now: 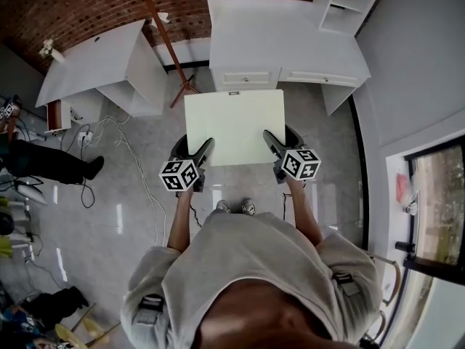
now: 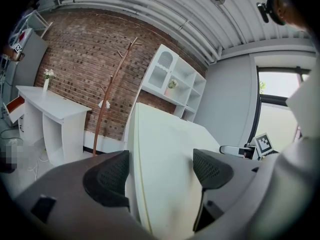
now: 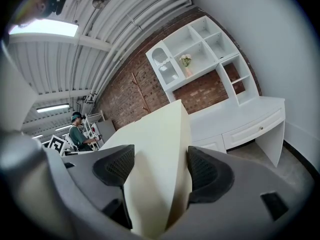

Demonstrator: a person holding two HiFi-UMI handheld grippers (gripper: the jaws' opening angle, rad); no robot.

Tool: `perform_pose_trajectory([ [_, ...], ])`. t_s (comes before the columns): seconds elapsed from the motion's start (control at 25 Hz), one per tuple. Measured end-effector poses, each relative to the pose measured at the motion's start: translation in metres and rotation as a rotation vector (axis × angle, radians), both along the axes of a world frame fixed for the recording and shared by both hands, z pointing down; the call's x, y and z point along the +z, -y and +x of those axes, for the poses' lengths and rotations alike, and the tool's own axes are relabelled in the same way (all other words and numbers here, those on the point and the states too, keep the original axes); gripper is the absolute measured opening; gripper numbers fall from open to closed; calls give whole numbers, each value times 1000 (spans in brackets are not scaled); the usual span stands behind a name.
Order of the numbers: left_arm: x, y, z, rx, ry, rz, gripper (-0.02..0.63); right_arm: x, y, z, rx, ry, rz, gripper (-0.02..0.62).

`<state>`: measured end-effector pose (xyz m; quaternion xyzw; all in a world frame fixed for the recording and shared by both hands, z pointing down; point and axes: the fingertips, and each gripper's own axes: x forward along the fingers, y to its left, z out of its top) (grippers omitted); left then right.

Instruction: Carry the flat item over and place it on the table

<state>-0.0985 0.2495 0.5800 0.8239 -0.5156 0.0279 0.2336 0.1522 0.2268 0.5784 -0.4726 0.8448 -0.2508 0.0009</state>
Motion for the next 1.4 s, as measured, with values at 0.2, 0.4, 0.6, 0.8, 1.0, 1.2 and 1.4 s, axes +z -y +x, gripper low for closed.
perform_pose_trajectory([
  [0.2, 0, -2, 17, -10, 2, 7, 408, 0, 2, 16, -12, 0, 10, 351],
  [0.4, 2, 8, 26, -16, 5, 6, 408, 3, 12, 25, -14, 4, 9, 350],
  [0.6, 4, 23, 32, -19, 4, 7, 408, 4, 27, 32, -11, 0, 12, 350],
  [0.8, 8, 38, 32, -10, 4, 9, 408, 9, 39, 31, -1, 3, 12, 348],
  [1.0, 21, 65, 26, -4, -7, -8, 408, 19, 65, 26, 5, -5, -5, 348],
  [1.2, 29, 113, 15, -2, -25, -12, 408, 22, 112, 15, 9, -25, -6, 347],
  [1.4, 26, 171, -1, 9, -35, -9, 408, 16, 166, 0, 25, -35, -5, 347],
])
